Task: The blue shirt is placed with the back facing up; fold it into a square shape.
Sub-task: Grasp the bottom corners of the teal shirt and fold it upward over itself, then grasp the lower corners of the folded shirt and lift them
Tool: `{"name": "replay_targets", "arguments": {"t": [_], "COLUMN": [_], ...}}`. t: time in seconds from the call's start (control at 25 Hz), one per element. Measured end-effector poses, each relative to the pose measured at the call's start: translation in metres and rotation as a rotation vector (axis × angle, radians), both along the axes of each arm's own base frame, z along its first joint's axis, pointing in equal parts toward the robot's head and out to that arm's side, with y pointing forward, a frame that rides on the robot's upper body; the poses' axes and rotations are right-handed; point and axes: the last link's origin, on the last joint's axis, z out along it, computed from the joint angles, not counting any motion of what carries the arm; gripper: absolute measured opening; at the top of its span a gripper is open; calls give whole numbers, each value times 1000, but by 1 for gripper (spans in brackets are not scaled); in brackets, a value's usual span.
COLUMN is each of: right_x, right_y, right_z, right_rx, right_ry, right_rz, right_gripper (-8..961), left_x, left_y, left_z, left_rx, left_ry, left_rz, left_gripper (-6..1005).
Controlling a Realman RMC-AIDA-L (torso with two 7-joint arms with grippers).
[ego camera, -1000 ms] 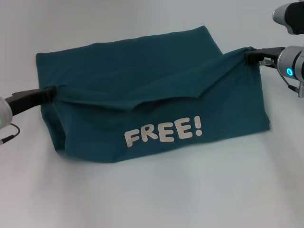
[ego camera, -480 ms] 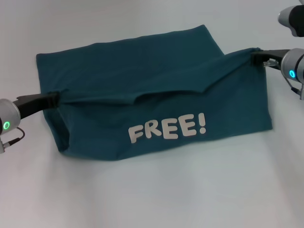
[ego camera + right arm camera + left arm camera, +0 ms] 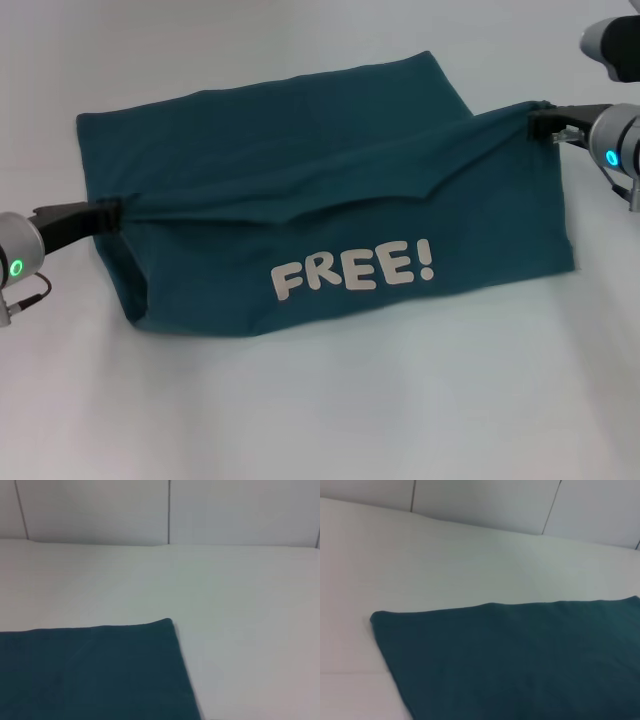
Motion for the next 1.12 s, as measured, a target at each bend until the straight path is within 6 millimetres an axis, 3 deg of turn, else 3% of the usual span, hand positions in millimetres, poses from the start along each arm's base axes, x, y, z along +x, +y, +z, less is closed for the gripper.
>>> {"name": "replay_targets", "arguments": {"t": [0.68,1.12], "right_x": [-9,-11], "right_y": [3,3], "right_z": [-4,-5], "right_rx": [-30,-39], "right_ry": [16,19], "right_rz": [12,19], "right_gripper": [182,433], "left_x": [11,9], "left_y": [9,12], "left_z": [-7,-4], "left_rx": [10,38], "left_ry": [89,101], "left_rz": [-27,-11], "left_gripper": [90,328]}}
